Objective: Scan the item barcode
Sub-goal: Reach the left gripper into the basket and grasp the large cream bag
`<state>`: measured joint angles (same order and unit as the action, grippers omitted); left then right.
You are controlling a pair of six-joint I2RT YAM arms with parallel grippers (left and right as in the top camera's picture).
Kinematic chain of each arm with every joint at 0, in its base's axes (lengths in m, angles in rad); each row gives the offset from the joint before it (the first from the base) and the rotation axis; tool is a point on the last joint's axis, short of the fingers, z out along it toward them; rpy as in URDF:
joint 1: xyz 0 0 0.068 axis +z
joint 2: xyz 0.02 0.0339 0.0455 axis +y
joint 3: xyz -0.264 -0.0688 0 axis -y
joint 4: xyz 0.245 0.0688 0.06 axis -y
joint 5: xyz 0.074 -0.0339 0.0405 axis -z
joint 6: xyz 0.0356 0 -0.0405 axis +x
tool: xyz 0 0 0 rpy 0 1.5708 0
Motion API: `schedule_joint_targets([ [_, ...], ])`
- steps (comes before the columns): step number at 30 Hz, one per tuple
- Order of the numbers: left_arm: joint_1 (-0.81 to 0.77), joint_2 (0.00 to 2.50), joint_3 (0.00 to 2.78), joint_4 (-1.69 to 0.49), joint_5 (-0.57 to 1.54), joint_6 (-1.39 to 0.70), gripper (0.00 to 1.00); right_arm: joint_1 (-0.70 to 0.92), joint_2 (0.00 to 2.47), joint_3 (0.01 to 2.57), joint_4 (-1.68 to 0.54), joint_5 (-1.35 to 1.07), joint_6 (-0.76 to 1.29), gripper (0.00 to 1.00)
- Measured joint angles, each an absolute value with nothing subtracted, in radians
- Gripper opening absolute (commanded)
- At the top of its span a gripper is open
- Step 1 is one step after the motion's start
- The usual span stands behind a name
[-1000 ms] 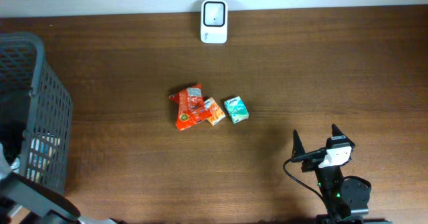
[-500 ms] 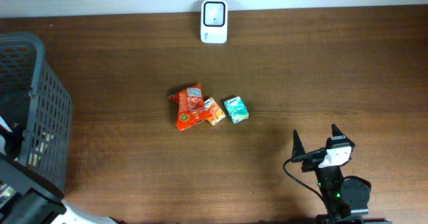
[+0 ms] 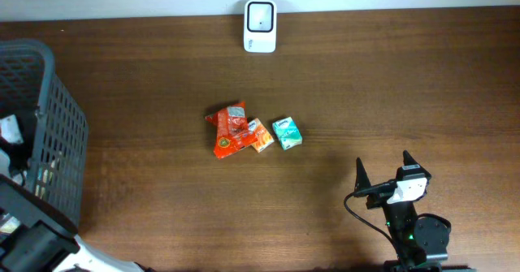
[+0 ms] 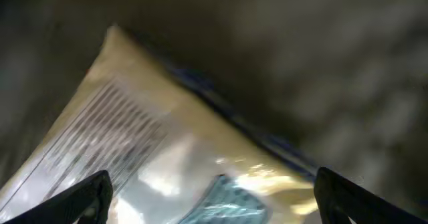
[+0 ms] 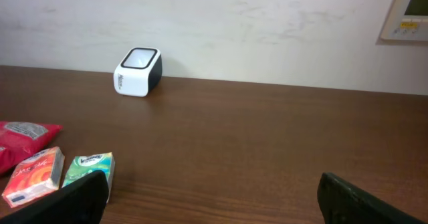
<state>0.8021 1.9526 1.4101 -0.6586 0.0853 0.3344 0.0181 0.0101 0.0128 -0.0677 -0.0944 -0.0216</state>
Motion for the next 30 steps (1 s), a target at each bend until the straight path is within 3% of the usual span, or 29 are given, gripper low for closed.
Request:
schedule_joint_targets([
  [1, 0.794, 1.954, 1.432, -0.665, 0.103, 0.351, 1.0, 0.018, 0.01, 0.013, -0.068, -0.094, -0.022, 0.99],
  [8, 0.793, 1.954, 1.467, -0.866, 0.141, 0.665, 0.99, 0.018, 0.01, 0.013, -0.068, -0.094, -0.022, 0.99],
  [17, 0.793, 2.015, 1.471, -0.837, -0.111, 0.771, 0.98, 0.018, 0.01, 0.013, -0.068, -0.094, -0.022, 0.99],
  [18, 0.792, 2.021, 1.479, -0.84, -0.125, 0.771, 0.9, 0.018, 0.01, 0.013, -0.068, -0.094, -0.022, 0.99],
  [19, 0.792, 2.022, 1.481, -0.841, -0.129, 0.771, 0.69, 0.018, 0.01, 0.013, -0.068, -0.094, -0.022, 0.99],
  [20, 0.792, 2.025, 1.483, -0.84, -0.138, 0.775, 0.29, 0.018, 0.01, 0.013, -0.068, -0.094, -0.022, 0.99],
  [21, 0.792, 2.027, 1.484, -0.837, -0.147, 0.777, 0.13, 0.018, 0.01, 0.013, -0.068, -0.094, -0.021, 0.98],
  [22, 0.793, 2.03, 1.485, -0.831, -0.156, 0.778, 0.03, 0.018, 0.01, 0.013, -0.068, -0.094, -0.022, 0.99],
  [30, 0.794, 2.029, 1.5, -0.83, -0.177, 0.712, 0.0, 0.018, 0.01, 0.013, -0.068, -0.094, -0.022, 0.99],
])
